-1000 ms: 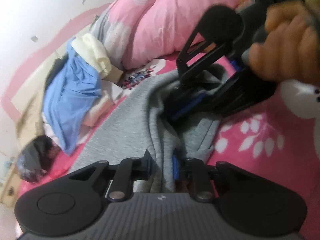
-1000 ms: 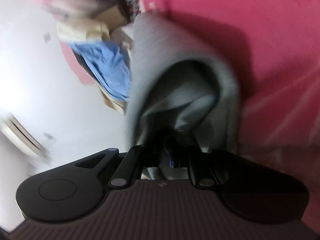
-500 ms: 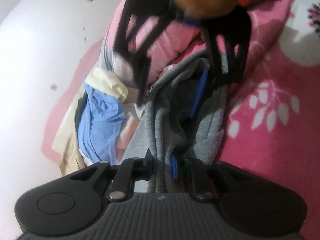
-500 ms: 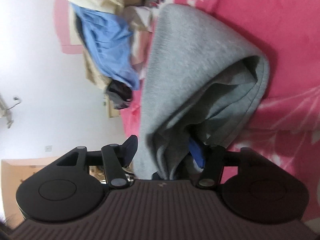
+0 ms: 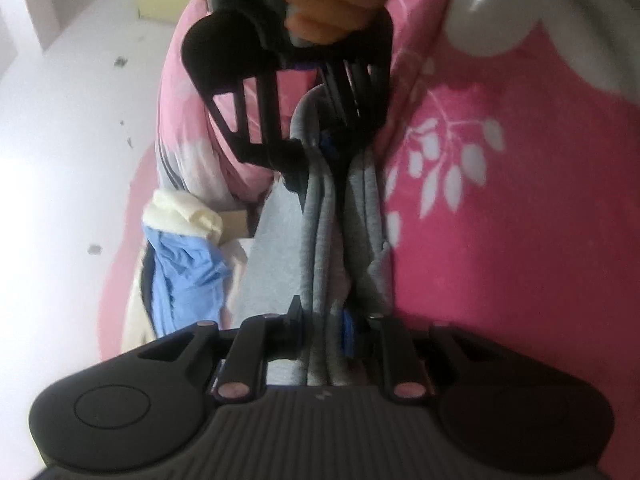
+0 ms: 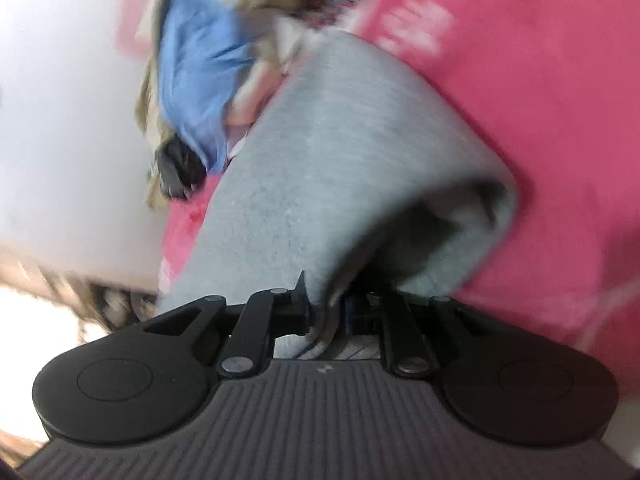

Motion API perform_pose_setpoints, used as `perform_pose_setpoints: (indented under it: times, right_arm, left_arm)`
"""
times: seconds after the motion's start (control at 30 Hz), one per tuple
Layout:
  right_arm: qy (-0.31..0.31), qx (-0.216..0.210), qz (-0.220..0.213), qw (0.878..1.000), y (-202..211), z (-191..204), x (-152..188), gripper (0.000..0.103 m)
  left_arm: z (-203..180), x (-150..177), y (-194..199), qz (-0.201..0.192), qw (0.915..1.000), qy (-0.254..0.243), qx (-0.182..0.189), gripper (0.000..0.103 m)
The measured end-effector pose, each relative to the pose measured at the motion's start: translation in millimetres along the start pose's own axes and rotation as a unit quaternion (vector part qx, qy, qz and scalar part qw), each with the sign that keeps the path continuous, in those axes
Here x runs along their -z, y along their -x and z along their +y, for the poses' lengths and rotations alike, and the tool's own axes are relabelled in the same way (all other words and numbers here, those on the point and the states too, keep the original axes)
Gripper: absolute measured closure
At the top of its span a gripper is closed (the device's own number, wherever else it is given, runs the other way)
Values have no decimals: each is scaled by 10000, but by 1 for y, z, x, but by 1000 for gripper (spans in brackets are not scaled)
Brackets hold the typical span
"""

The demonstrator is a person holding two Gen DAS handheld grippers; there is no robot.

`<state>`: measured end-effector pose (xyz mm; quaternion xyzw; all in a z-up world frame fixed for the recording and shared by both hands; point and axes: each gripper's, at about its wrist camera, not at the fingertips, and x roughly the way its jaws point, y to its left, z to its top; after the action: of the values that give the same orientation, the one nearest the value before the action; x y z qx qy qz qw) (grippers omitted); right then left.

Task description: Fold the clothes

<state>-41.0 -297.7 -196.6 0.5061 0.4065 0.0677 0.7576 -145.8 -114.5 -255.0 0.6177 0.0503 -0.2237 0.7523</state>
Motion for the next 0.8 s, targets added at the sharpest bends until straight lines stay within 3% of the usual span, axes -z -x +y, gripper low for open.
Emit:
perform_pose_setpoints:
  times: [0.13, 0.2, 0.27, 0.37, 0.43, 0.57, 0.63, 0.73, 0.8]
  right_arm:
    - [190, 500, 42, 9986, 25, 17, -11, 70]
    - [505, 807, 21, 9955, 44, 32, -15, 70]
    - [988, 1076, -103, 9892, 64, 49, -18, 69]
    - [2091, 1437, -561, 9657, 83, 86, -19, 72]
    - [2698, 1590, -829, 9461, 78, 104, -16, 74]
    - [3476, 1684, -700, 9197, 39, 110, 2, 81]
    - [3598, 2286, -286, 9041, 9, 88, 8, 83]
    - [3176, 2311, -122, 9195, -1, 46, 7, 86]
    - [3096, 2314, -140, 9222, 9, 58, 1, 86]
  left_arm:
    - [25, 2, 2, 25, 9985, 486, 233, 59]
    - [46, 4, 4, 43, 9937, 969, 553, 51]
    - [68, 10, 6, 19, 9826, 1590, 960, 46]
    - [96, 22, 10, -88, 9576, 2459, 1498, 45]
    - [100, 23, 15, -130, 9489, 2693, 1639, 45]
    - [77, 25, 18, -26, 9518, 2486, 1799, 55]
    - [64, 26, 23, 30, 9508, 2456, 1887, 54]
    - [66, 36, 22, 95, 9429, 2701, 1946, 54]
    - [77, 43, 22, 167, 9347, 2954, 1970, 54]
